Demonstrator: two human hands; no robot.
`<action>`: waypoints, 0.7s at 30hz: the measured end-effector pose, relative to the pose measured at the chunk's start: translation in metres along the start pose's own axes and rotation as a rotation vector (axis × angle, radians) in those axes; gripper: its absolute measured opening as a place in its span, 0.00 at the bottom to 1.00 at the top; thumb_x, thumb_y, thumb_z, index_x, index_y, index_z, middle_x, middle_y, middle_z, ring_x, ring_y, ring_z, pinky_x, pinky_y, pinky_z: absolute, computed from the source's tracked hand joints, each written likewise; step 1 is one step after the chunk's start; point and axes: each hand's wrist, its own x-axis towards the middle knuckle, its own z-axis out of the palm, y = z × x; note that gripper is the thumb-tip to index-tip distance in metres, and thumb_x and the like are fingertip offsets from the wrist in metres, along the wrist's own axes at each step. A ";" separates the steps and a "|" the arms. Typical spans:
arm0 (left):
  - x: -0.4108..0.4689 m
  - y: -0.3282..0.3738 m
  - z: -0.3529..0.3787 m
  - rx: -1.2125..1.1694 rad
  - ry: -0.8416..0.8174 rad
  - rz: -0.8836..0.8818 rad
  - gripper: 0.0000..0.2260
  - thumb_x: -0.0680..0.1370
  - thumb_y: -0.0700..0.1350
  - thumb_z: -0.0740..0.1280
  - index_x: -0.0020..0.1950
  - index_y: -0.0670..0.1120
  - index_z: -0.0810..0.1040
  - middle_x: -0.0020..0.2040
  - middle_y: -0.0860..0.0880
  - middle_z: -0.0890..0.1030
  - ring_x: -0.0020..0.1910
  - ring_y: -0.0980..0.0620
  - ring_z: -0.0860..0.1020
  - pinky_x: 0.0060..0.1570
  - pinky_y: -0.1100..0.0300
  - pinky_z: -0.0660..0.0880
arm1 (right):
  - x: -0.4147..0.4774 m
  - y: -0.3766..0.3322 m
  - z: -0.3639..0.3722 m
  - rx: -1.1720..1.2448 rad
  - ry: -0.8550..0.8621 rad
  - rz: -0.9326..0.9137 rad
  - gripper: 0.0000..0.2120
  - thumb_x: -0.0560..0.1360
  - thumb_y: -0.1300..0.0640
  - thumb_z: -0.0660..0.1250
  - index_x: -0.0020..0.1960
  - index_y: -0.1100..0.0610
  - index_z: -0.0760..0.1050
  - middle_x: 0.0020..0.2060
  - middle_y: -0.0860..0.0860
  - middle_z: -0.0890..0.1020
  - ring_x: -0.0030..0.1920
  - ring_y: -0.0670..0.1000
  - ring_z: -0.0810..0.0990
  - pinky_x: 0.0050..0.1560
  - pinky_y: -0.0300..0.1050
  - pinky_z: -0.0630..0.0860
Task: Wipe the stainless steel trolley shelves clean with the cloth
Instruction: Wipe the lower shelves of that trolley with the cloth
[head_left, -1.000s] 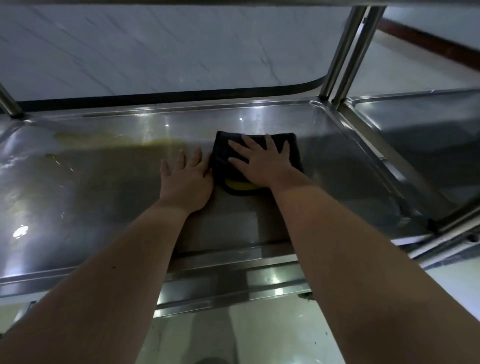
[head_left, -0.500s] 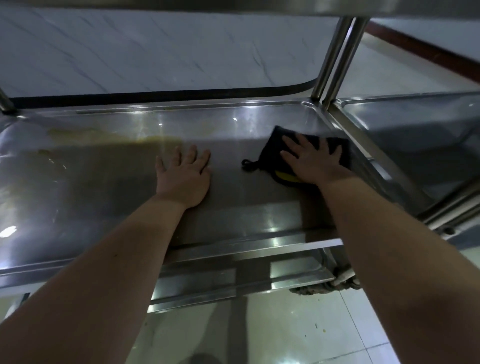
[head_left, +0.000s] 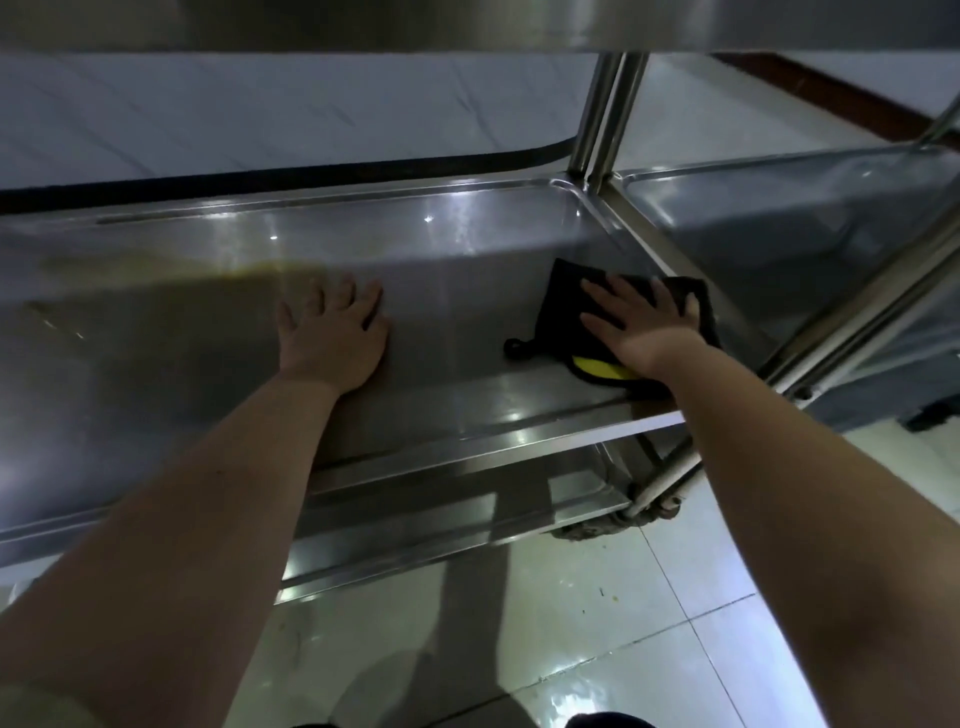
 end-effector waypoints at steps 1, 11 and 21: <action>0.001 -0.001 0.001 0.002 0.004 0.001 0.24 0.83 0.59 0.45 0.80 0.61 0.48 0.81 0.53 0.46 0.79 0.45 0.44 0.74 0.37 0.40 | -0.002 0.008 0.000 0.002 0.000 0.013 0.25 0.80 0.33 0.45 0.75 0.29 0.42 0.78 0.38 0.43 0.79 0.57 0.39 0.73 0.67 0.37; -0.005 -0.001 -0.002 -0.001 -0.012 0.002 0.24 0.84 0.57 0.45 0.80 0.59 0.48 0.81 0.52 0.46 0.79 0.44 0.44 0.73 0.37 0.39 | -0.063 -0.101 0.023 -0.053 0.031 -0.267 0.27 0.78 0.30 0.44 0.75 0.29 0.41 0.78 0.36 0.41 0.78 0.61 0.37 0.70 0.73 0.36; -0.006 0.000 -0.002 -0.016 -0.020 -0.011 0.23 0.83 0.57 0.46 0.80 0.61 0.49 0.81 0.53 0.46 0.79 0.46 0.43 0.74 0.39 0.39 | -0.043 -0.006 0.009 0.004 0.016 -0.085 0.27 0.78 0.30 0.48 0.74 0.28 0.43 0.78 0.36 0.44 0.79 0.55 0.41 0.73 0.69 0.37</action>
